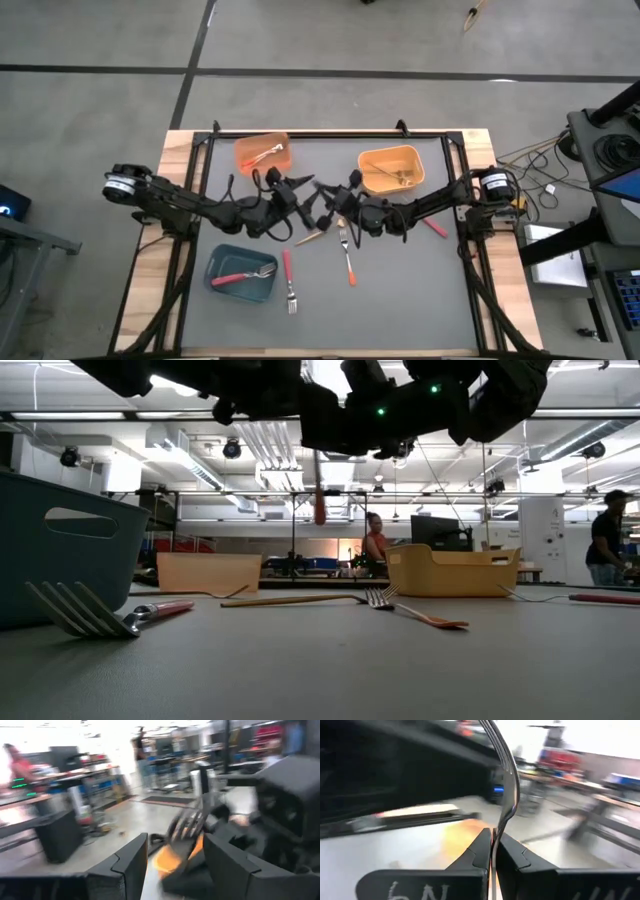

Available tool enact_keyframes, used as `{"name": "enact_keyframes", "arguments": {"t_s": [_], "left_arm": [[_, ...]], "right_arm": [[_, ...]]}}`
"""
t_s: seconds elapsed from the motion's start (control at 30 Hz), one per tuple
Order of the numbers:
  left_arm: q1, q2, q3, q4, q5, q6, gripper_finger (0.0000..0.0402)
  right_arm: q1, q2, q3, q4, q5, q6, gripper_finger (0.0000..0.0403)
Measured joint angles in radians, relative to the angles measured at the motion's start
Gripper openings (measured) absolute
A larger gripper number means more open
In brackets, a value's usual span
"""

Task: Sort silverware by color (type)
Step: Put the orange fork into the orange bin

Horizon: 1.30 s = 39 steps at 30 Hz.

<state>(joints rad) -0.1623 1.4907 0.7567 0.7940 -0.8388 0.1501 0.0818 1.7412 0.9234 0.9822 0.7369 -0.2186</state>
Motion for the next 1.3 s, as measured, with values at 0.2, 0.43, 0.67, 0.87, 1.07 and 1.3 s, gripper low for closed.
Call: {"name": "enact_keyframes", "arguments": {"t_s": [0.2,0.43,0.67,0.87,1.07,1.3], "left_arm": [[-0.005,-0.044,0.0,-0.032,-0.029,0.025,0.019],[0.01,-0.053,0.0,-0.125,0.046,0.023,0.0214],[0.028,-0.079,-0.047,-0.046,0.111,0.022,0.0217],[0.027,-0.085,-0.086,0.035,0.184,0.024,0.0217],[0.03,-0.058,-0.078,0.037,0.188,0.005,0.0217],[0.032,-0.058,-0.08,0.03,0.176,0.033,0.0216]], "right_arm": [[0.001,0.0,-0.023,0.112,0.128,0.016,0.0008],[0.01,0.006,-0.072,0.236,0.155,0.0,0.0008],[0.039,0.078,-0.118,0.405,0.18,-0.008,0.0008],[0.038,0.195,-0.098,0.587,0.166,-0.007,0.0008],[0.038,0.274,0.006,0.59,0.162,-0.064,0.0008],[0.04,0.274,0.018,0.589,0.172,-0.109,0.0008]]}}
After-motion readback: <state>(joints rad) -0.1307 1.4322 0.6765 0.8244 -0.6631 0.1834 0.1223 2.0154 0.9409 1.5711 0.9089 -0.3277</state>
